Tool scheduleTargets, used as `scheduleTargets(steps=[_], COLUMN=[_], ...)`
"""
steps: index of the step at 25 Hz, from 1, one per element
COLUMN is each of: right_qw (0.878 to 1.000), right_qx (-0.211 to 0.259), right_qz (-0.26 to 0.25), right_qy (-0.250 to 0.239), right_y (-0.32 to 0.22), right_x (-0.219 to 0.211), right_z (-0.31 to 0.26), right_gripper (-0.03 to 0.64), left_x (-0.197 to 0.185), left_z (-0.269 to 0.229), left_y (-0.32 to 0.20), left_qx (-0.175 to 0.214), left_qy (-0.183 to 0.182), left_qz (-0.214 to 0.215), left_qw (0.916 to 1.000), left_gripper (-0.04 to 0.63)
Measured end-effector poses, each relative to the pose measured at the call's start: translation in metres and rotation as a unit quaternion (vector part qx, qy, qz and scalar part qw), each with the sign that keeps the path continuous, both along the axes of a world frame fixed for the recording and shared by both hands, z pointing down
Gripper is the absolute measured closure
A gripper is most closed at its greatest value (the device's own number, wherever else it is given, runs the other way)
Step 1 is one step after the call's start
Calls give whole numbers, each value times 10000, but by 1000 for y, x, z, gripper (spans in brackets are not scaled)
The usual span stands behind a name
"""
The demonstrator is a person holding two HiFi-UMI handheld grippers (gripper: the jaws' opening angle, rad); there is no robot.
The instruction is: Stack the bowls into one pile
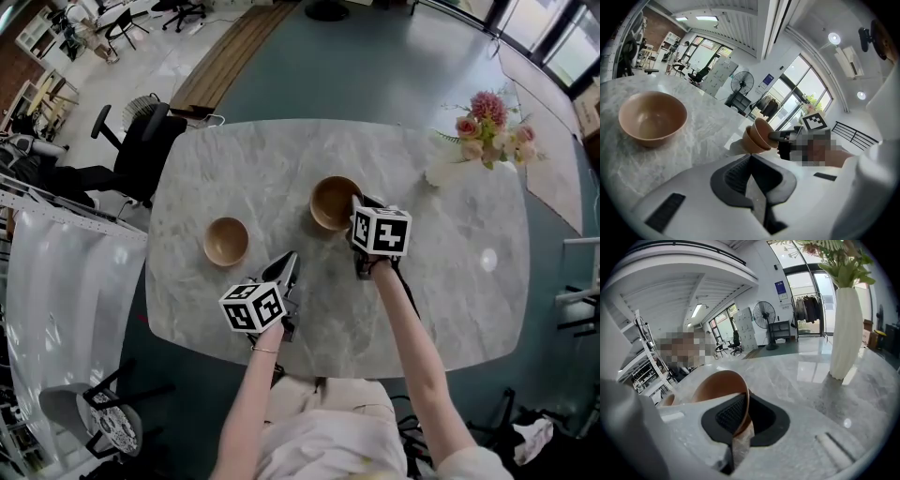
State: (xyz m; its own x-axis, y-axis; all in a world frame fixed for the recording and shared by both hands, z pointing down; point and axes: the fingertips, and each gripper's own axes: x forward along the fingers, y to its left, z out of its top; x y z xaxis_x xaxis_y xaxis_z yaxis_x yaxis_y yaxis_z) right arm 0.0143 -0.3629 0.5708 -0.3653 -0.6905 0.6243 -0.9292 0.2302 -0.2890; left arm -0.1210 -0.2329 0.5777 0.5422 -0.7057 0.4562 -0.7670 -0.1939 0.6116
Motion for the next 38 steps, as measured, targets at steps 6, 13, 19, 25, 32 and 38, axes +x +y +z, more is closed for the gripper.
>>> scheduleTargets(steps=[6,13,19,25,32,38], right_qw=[9997,9994,9985,9979,9978,9981], right_qx=[-25,-36,50,201,331,506], right_qz=[-104,-198,-364,-402,-381,-345], right_qy=[225,297,418,457,428,67], right_y=[-2,-2,-2,0,4,16], right_x=[-2,-6,-10,-11,-11,-10], right_z=[4,9,8,4,0,-15], right_gripper=[597,597,577,504,437,439], left_x=[-1,-3,-5,0,1,-4], left_z=[4,6,7,7,3,-8], left_y=[2,4,6,5,6,12], left_qx=[-73,-118,-151,-150,-85,27], left_qy=[-4,0,-20,-3,-13,-35], left_qz=[35,5,-24,-9,-63,-209], left_qw=[10000,9999,9999,9999,9999,9998], left_gripper=[595,595,595,595,595,595])
